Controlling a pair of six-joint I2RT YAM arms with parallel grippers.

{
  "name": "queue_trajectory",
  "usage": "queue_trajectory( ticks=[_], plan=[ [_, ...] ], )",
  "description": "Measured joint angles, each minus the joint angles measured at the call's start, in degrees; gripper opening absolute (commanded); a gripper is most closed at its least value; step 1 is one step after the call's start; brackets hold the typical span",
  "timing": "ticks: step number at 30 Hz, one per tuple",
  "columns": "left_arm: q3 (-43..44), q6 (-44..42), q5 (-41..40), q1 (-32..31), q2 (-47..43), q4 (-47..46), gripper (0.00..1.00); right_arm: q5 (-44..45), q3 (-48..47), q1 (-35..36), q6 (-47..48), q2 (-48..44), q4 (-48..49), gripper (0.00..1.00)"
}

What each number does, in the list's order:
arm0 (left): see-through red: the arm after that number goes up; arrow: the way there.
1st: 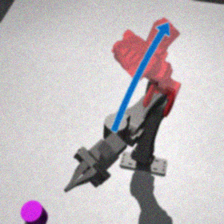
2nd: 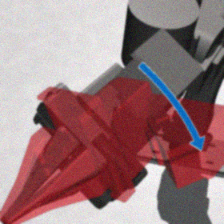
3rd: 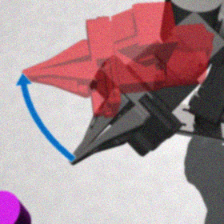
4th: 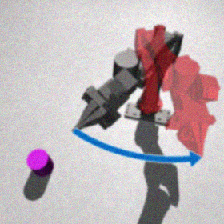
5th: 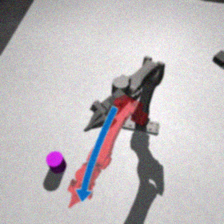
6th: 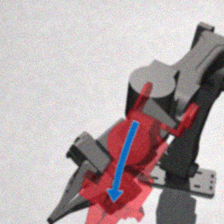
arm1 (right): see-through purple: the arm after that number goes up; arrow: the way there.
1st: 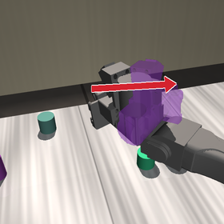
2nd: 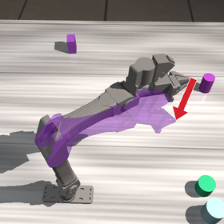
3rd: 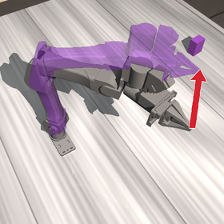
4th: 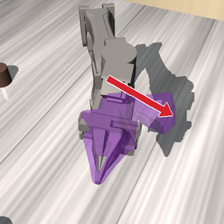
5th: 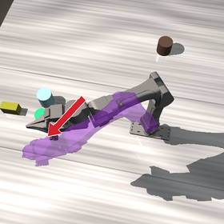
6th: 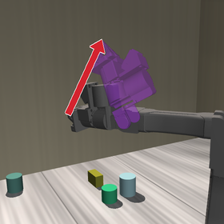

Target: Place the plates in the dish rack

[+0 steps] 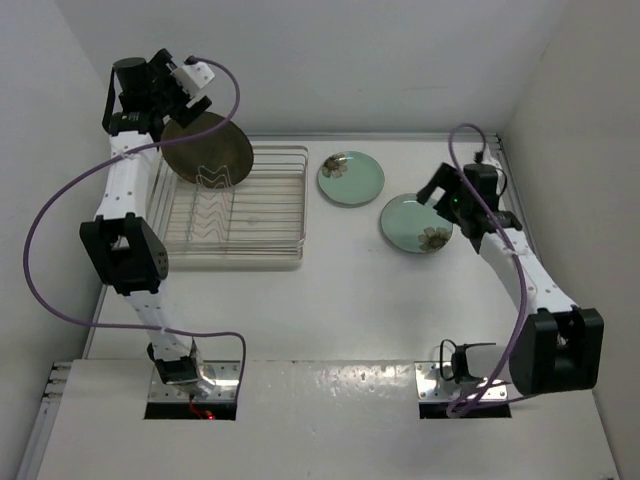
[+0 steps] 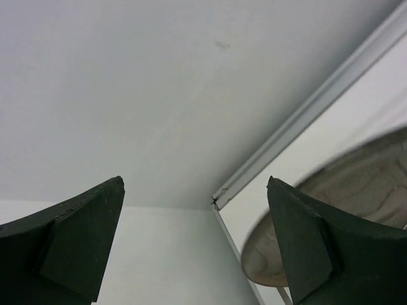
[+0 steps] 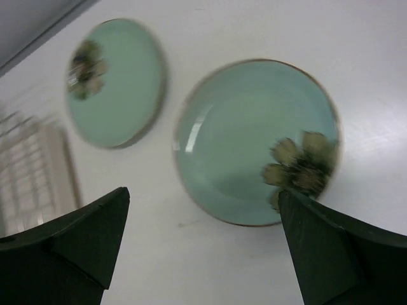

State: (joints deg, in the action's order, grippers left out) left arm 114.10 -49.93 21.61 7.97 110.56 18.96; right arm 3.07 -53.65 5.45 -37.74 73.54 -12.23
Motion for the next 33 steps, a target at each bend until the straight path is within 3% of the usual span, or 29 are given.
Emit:
queue_trajectory(
  ticks=[6,12,16,17,18,21,22,24,29,33],
  plan=[
    [1.31,8.17,-1.33,-1.95,-7.37,1.31,0.99,5.92,10.95,-8.35,-12.04,1.29,-1.33,0.83],
    [4.83,10.21,2.16,-3.34,-12.90,15.47,0.99,5.18,11.89,-10.99,-15.32,13.57,0.02,0.71],
    [1.57,11.98,1.22,-3.52,-15.45,23.89,0.99,1.97,11.41,-12.04,-16.41,18.73,4.90,0.61],
    [-0.96,12.59,-0.09,-3.50,-16.44,24.28,0.99,0.98,11.41,-12.52,-16.76,19.45,7.17,0.57],
    [-3.91,13.29,-1.57,-3.50,-17.55,25.62,0.99,-0.17,11.41,-12.94,-17.18,20.83,9.33,0.46],
    [-11.82,15.76,-6.05,-3.06,-19.96,28.24,0.99,-2.64,11.15,-13.88,-18.47,23.69,14.40,0.27],
    [-14.01,16.74,-7.08,-2.64,-20.44,29.00,0.99,-3.26,11.15,-14.38,-18.73,24.20,15.54,0.15],
    [-18.05,19.21,-9.64,-0.74,-21.24,29.75,0.99,-5.64,11.23,-15.34,-19.50,25.46,18.14,0.02],
    [-23.91,23.80,-13.33,6.49,-23.63,29.68,0.99,-9.35,11.30,-16.37,-18.84,25.00,21.53,0.00],
    [-25.22,25.86,-14.60,10.88,-25.14,27.93,0.99,-8.39,8.13,-16.06,-11.74,20.92,17.40,0.00]
  ],
)
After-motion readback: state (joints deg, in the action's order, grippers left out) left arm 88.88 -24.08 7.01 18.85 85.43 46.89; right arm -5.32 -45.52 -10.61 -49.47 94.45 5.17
